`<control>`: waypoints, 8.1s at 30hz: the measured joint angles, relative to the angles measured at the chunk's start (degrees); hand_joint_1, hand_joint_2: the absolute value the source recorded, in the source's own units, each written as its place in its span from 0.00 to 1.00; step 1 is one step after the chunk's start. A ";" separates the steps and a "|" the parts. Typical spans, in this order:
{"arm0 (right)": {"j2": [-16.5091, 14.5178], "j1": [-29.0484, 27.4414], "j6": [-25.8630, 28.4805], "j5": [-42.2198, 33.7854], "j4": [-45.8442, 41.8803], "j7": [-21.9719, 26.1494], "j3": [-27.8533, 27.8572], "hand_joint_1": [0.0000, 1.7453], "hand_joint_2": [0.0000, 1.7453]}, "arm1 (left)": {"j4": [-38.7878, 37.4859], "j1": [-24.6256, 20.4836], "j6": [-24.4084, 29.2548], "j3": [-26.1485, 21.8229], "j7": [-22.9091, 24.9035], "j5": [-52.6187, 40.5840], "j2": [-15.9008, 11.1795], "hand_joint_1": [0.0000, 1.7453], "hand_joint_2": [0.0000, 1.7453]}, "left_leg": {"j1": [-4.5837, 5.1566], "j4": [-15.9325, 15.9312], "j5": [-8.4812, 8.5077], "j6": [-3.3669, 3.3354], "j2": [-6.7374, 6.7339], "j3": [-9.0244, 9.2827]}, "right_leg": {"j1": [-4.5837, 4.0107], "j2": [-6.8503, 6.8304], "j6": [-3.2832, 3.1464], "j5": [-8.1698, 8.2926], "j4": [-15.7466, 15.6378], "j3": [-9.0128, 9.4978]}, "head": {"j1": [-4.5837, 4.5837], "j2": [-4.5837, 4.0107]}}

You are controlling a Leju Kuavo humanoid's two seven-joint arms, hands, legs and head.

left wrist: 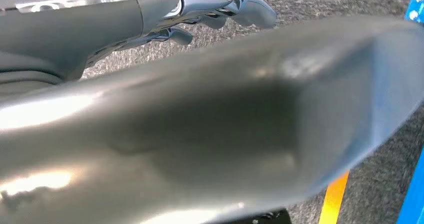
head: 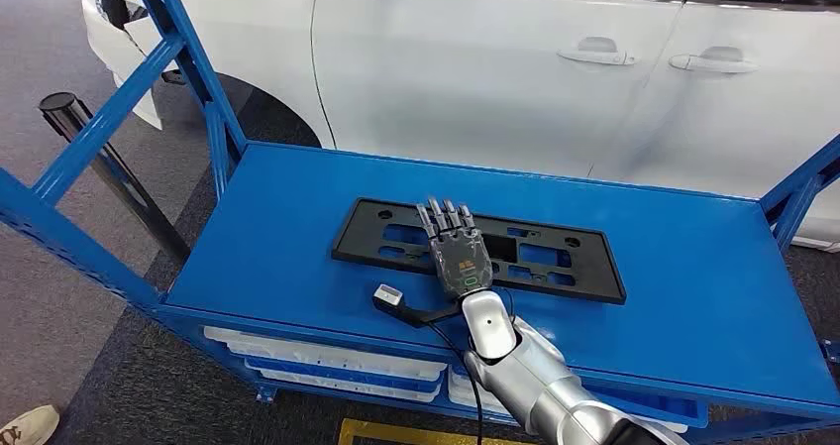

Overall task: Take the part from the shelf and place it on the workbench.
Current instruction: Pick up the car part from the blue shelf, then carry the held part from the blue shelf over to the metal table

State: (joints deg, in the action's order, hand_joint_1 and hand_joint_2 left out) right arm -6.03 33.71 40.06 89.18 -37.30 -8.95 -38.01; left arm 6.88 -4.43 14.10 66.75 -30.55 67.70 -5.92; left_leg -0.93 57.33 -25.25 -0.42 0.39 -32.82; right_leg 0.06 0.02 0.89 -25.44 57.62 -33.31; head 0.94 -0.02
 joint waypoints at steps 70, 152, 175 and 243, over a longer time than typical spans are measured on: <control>4.43 -17.51 -36.40 -107.28 -80.37 48.86 18.33 1.00 1.00 | 0.00 1.06 -4.44 -18.76 -9.56 -0.27 0.05 0.00 1.00 | -0.16 -0.19 -0.79 -0.56 0.00 0.81 | 0.80 -0.04 0.85 -3.91 11.36 -5.51 | -0.78 0.00; 11.05 -11.31 -50.24 -114.75 -67.99 42.70 14.26 1.00 1.00 | 0.00 0.09 0.25 -14.68 -5.58 -0.50 0.32 0.00 1.00 | 0.71 -0.62 -4.45 1.17 -0.19 5.43 | 0.25 -0.55 -0.58 4.27 -0.24 -3.75 | -0.59 0.01; 11.34 -12.06 -56.29 -110.95 -67.46 40.48 16.94 1.00 1.00 | 0.01 0.27 0.79 -14.38 -4.81 -0.58 0.37 0.00 1.00 | 0.18 15.24 -5.75 2.62 -0.25 -9.38 | 0.23 -2.45 -2.41 -1.48 -1.69 3.27 | -0.85 0.00; 19.42 -11.66 -59.84 -114.12 -67.54 40.20 13.48 1.00 1.00 | 0.02 -0.54 -0.18 -7.96 -3.84 -0.45 1.13 0.00 1.00 | 0.80 0.80 0.38 1.04 -4.14 -1.60 | 0.14 -6.46 -0.30 -1.84 -0.51 2.09 | 0.73 0.00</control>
State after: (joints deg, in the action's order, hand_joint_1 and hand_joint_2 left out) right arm 13.39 22.05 -19.77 -24.95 -104.84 31.25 -24.53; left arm 6.91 -4.97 13.92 58.80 -34.38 67.25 -4.79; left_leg -0.14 58.13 -24.86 0.62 -3.76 -34.42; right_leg 0.21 -6.44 0.59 -27.28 57.11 -31.22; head 1.67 -0.02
